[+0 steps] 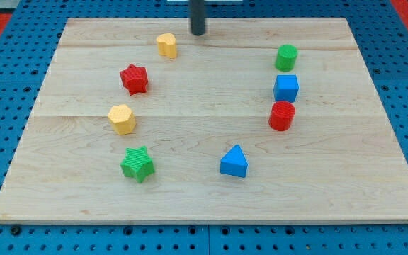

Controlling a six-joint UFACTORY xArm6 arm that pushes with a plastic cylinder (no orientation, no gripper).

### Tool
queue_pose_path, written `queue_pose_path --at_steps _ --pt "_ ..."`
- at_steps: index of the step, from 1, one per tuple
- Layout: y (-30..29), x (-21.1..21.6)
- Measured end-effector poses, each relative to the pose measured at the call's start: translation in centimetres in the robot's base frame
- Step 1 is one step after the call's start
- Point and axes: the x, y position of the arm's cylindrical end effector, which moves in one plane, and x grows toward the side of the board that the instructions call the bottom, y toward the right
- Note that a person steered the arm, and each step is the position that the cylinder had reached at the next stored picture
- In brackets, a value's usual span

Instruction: Push blue cube slightly towards down

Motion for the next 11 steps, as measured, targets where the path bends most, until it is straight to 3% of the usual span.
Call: queue_pose_path --at_steps 4,5,6,9,10,11 --pt "6.5 0.3" --pt "3.9 0.3" --pt "1.2 2.9" --pt "1.2 26.3" --pt "1.2 28.8" --pt "4.7 28.9"
